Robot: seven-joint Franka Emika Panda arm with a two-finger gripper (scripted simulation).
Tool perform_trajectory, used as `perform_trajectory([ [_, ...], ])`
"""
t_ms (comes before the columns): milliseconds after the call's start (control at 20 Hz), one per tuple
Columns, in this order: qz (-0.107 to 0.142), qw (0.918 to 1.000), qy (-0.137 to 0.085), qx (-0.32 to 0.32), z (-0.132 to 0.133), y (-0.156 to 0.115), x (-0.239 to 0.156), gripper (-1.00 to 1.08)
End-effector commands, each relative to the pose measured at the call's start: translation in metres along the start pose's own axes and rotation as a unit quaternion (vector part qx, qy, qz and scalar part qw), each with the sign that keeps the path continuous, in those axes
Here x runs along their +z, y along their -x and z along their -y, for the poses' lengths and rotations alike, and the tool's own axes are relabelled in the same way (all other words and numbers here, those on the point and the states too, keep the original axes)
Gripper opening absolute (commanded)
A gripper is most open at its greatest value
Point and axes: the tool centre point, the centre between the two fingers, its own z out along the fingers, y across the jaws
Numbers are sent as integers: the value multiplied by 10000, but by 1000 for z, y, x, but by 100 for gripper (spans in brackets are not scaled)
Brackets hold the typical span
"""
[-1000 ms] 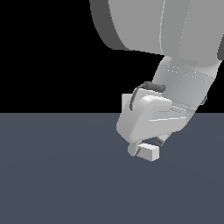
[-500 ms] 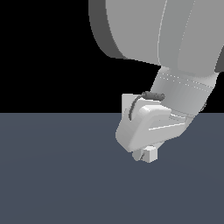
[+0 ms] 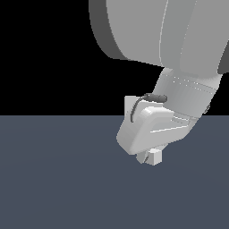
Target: Plug the charger into the wall socket.
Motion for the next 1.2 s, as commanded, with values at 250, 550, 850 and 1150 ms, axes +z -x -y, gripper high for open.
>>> perform_trajectory([
  [250, -4, 9993, 174, 331, -1, -3, -10, -100],
  [550, -13, 9945, 480, 933, -2, -10, -29, -100],
  [850, -29, 9815, 871, 1704, -2, -20, -53, -100],
  [1150, -36, 9669, 1155, 2275, -3, -27, -71, -100],
])
